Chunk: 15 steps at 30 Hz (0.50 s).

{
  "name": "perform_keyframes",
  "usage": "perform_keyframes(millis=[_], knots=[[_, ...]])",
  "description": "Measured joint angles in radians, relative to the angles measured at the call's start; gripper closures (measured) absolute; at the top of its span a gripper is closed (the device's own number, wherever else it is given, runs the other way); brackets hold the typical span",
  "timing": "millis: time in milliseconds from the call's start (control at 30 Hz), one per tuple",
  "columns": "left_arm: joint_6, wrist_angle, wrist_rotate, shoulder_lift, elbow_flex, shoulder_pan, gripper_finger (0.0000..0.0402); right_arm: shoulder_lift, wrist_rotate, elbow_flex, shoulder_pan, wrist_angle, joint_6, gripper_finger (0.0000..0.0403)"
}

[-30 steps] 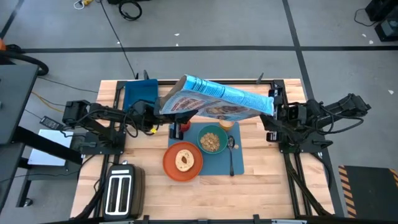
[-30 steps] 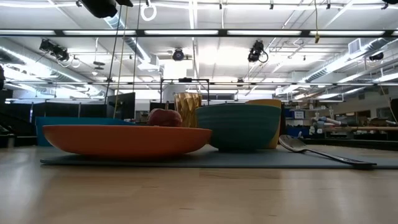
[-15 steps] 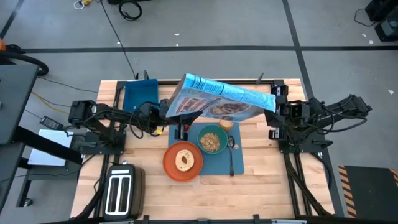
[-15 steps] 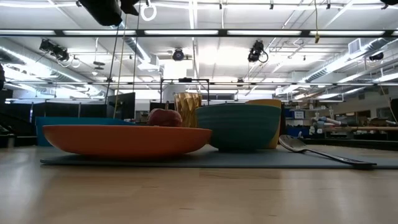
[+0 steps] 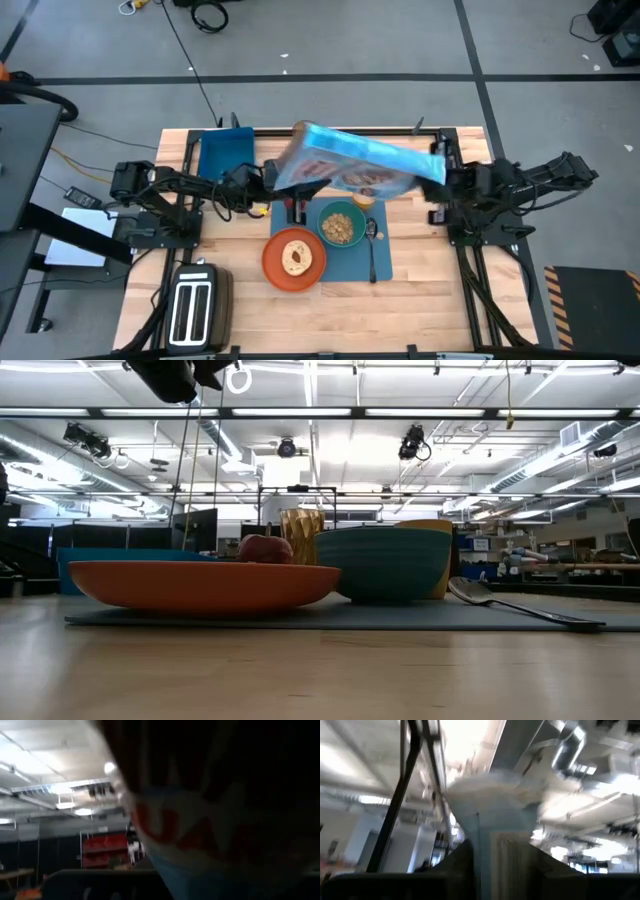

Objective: Arrange a breakfast setting
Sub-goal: Pour the cereal into the green bowl

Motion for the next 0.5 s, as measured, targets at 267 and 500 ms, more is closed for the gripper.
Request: perform_keyframes(millis=[267, 500], knots=[[0.004, -0.047, -0.01, 0.003, -0.001, 0.0, 0.039, 0.004, 0.017, -0.003, 0.0, -0.042, 0.007, 0.0215], [0.011, -0.045, -0.011, 0.003, 0.0, 0.0, 0.0389, 0.003, -0.027, -0.004, 0.0, 0.01, 0.004, 0.0245]])
